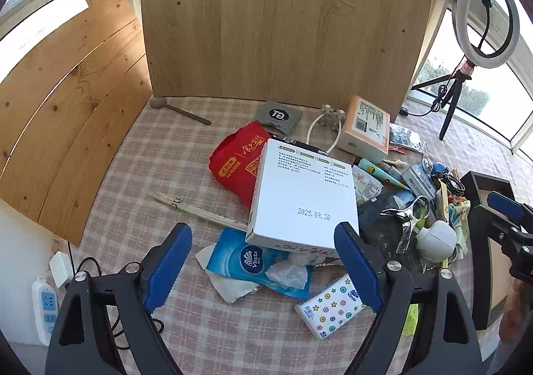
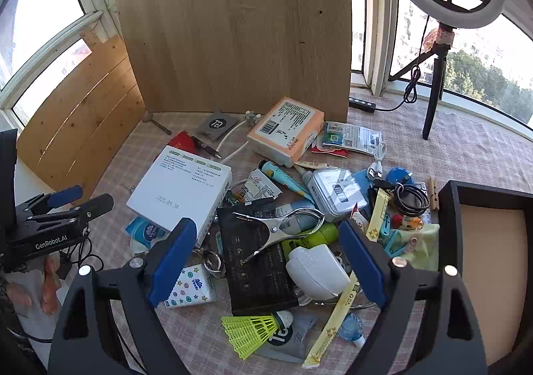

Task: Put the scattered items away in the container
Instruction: 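Grasp the white printed box with the right gripper and lift it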

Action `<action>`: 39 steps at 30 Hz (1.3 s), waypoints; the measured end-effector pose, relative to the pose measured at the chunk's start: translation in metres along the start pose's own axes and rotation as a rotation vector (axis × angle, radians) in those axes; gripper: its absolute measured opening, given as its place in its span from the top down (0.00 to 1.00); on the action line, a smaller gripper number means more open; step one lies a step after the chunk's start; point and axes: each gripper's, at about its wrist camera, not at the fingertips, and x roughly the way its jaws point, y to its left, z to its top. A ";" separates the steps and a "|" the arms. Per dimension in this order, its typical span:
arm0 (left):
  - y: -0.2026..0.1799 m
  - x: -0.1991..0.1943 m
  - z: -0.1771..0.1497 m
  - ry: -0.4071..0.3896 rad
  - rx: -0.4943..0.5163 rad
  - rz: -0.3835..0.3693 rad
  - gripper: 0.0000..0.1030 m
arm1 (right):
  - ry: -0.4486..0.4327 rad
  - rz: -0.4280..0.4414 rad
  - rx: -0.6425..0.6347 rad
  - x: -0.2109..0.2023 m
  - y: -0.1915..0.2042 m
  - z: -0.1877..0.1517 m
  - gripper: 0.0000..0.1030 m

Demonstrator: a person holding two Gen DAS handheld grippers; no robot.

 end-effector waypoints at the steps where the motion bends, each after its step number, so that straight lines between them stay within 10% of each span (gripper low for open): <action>1: 0.001 0.003 0.002 0.006 0.003 -0.002 0.21 | 0.006 0.003 0.001 0.005 0.003 0.002 0.16; 14: 0.007 0.044 0.030 0.067 0.036 -0.025 0.29 | 0.150 0.080 0.058 0.090 0.013 0.011 0.34; 23: 0.013 0.085 0.031 0.161 -0.002 -0.091 0.53 | 0.276 0.175 0.124 0.142 0.020 0.024 0.43; 39: 0.009 0.090 0.010 0.176 -0.071 -0.218 0.56 | 0.330 0.298 0.221 0.170 0.034 0.021 0.55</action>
